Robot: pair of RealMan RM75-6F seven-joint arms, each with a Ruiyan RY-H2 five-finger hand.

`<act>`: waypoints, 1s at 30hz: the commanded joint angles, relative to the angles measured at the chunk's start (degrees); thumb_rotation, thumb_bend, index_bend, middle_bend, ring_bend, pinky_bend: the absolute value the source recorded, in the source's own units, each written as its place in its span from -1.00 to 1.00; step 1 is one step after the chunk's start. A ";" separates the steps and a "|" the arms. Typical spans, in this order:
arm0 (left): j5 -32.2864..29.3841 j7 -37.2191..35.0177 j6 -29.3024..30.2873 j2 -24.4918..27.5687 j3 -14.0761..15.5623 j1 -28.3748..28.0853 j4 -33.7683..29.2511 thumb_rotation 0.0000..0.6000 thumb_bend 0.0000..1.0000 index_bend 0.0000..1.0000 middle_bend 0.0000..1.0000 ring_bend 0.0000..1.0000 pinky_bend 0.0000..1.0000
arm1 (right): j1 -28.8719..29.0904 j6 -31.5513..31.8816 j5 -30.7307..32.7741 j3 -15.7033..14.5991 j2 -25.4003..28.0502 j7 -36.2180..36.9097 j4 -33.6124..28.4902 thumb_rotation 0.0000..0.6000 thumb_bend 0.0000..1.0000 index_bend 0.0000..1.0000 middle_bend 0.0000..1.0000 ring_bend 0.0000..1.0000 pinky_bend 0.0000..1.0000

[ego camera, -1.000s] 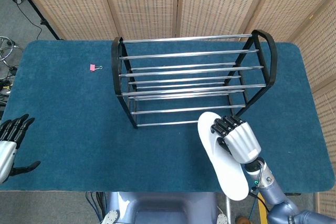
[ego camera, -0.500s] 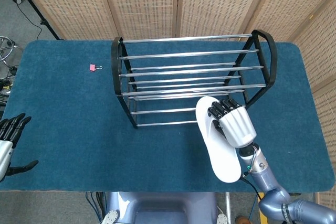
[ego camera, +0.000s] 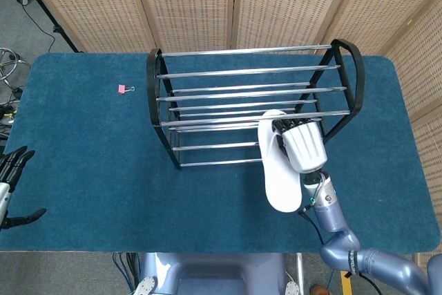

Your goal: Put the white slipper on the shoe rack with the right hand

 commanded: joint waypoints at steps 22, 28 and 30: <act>-0.88 -1.98 -0.25 0.60 -0.50 -0.20 0.47 1.00 -1.00 -1.00 -1.00 -1.00 -1.00 | 5.41 -3.92 9.07 4.17 -3.43 -2.48 6.07 1.00 0.44 0.14 0.12 0.04 0.18; -1.41 -0.55 -0.90 0.00 -0.55 -0.52 0.31 1.00 -1.00 -1.00 -1.00 -1.00 -1.00 | 7.30 -4.88 10.50 5.08 -4.05 -2.08 8.36 1.00 0.44 0.14 0.12 0.04 0.18; -1.70 -0.28 -1.08 -0.11 -0.62 -0.63 0.31 1.00 -1.00 -1.00 -1.00 -1.00 -1.00 | 7.81 -5.14 10.77 5.25 -4.19 -1.97 8.93 1.00 0.44 0.14 0.12 0.04 0.18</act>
